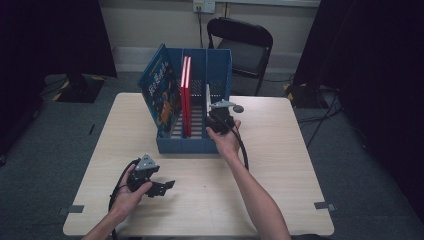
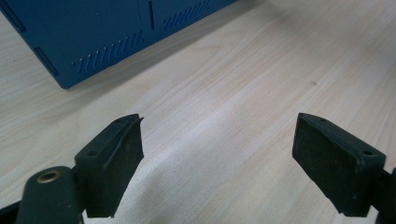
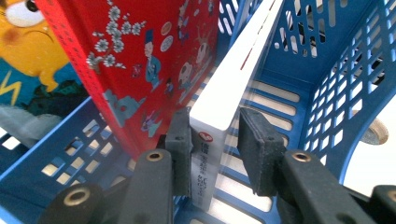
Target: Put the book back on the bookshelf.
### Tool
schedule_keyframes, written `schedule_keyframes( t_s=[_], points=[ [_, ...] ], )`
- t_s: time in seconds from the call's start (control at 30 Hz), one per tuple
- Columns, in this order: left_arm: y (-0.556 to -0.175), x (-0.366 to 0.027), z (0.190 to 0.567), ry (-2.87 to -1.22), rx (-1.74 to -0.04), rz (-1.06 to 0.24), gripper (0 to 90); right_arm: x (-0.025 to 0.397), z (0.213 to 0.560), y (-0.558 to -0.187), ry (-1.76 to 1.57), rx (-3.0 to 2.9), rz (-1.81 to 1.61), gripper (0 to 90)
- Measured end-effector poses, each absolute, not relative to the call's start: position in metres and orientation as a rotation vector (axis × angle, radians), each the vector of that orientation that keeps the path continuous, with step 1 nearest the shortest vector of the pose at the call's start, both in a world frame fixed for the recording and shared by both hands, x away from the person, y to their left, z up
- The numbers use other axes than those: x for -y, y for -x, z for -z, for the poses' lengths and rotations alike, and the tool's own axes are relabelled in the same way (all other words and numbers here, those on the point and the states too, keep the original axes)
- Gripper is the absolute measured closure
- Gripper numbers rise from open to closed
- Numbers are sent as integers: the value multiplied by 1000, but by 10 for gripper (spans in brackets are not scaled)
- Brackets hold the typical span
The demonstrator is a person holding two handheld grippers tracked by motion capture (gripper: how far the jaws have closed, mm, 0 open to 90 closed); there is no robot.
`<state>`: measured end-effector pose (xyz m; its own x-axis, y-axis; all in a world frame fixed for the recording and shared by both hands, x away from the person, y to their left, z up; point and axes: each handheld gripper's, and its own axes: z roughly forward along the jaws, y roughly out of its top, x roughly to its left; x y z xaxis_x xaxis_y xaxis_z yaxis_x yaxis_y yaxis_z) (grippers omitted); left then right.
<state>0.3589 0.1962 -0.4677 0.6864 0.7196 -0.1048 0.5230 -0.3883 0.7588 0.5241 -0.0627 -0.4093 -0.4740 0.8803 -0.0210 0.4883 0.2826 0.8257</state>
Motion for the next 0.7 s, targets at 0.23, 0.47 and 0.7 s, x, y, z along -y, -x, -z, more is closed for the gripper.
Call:
schedule_keyframes(
  t_s=[0.23, 0.47, 0.7],
  points=[
    [-357, -196, 466, -2085, -937, -317, 161, 59, 409, -530, -1230, -2081, -1066, 664],
    [-357, -197, 465, -2088, -941, -316, 161, 59, 409, -532, -1220, -2096, -1055, 658],
    [-357, -197, 465, -2090, -939, -317, 161, 60, 410, -532, -1213, -2103, -1063, 650]
  ],
)
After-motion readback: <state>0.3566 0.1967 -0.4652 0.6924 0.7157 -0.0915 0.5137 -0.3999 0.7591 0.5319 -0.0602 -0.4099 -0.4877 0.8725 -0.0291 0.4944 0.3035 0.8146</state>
